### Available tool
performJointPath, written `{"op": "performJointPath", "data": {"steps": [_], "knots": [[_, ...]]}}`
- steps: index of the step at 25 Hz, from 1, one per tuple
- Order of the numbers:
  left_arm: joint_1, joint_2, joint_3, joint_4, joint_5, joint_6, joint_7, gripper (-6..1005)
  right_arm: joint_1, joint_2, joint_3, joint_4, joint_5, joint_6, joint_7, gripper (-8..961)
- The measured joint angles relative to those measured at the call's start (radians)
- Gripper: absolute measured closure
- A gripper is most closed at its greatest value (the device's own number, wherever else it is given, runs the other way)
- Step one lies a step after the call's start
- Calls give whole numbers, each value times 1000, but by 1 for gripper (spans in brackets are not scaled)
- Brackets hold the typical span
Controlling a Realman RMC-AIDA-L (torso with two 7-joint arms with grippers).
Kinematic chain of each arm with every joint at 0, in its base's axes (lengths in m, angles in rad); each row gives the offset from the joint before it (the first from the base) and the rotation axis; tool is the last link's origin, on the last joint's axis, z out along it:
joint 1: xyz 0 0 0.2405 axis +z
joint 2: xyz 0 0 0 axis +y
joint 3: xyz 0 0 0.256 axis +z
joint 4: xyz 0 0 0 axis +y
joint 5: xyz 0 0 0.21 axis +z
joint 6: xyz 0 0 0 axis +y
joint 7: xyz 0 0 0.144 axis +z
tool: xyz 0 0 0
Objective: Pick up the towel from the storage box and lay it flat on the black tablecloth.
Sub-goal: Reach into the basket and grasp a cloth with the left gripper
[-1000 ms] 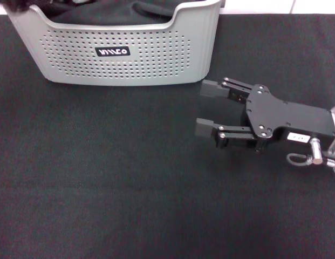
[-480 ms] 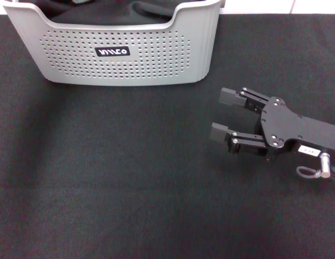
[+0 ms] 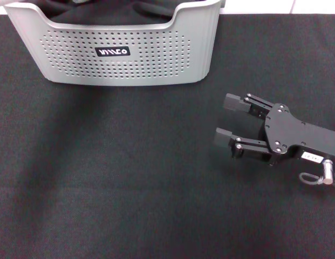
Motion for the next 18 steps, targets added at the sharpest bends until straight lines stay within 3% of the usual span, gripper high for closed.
{"op": "performJointPath", "data": {"steps": [8,11,18], "knots": [[56,0,96,78,95,-14,-57,335,-2,4,-1,7,0,-2,-7,87],[67,0,104,98,97,-15,-58,531,-8,5,-1,8,0,-6,-10,87],[68,1,99,77,100,-49,-55,782,-16,5,-1,8,0,-19,-11,87]]}}
